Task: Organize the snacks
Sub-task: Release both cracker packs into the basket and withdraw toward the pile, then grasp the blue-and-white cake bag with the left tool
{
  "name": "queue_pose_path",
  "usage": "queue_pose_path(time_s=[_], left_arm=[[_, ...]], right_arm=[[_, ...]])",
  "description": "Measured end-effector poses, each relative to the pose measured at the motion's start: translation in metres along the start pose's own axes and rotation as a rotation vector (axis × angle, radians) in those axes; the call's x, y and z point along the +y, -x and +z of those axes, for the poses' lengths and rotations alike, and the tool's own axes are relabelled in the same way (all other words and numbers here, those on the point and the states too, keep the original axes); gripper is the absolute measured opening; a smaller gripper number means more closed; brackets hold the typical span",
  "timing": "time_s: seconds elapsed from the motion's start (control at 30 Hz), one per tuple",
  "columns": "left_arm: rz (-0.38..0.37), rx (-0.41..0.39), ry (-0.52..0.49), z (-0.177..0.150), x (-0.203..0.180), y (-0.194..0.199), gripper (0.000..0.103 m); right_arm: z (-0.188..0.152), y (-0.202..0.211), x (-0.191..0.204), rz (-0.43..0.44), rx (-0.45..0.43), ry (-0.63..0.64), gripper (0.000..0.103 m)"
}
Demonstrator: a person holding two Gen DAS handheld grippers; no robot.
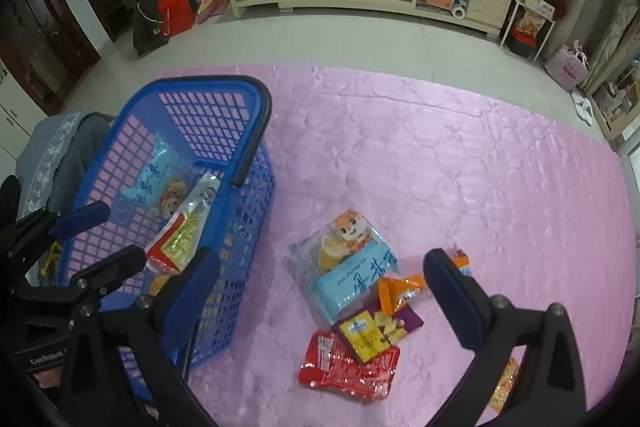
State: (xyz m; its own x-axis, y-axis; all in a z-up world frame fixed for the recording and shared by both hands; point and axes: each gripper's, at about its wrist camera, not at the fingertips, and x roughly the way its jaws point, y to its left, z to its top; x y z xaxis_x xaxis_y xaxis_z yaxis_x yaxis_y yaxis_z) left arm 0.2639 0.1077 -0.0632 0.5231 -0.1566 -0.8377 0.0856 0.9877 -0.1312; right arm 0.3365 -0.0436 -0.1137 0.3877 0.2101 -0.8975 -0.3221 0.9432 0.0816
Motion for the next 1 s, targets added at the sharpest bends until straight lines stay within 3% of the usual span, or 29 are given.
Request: queue_pose_path(time_s=[0.17, 0.47, 1.0], left_arm=[[-0.015, -0.034, -0.003, -0.001, -0.016, 0.023, 0.071], [-0.027, -0.059, -0.097, 0.003, -0.068, 0.040, 0.076], [-0.059, -0.015, -0.226, 0.033, -0.142, -0.011, 0.076]], right_arm=[[-0.007, 0.024, -0.009, -0.002, -0.022, -0.005, 0.103], [-0.023, 0.059, -0.045, -0.007, -0.053, -0.035, 0.103], [-0.036, 0.058, -0.134, -0.033, -0.030, -0.091, 0.103]])
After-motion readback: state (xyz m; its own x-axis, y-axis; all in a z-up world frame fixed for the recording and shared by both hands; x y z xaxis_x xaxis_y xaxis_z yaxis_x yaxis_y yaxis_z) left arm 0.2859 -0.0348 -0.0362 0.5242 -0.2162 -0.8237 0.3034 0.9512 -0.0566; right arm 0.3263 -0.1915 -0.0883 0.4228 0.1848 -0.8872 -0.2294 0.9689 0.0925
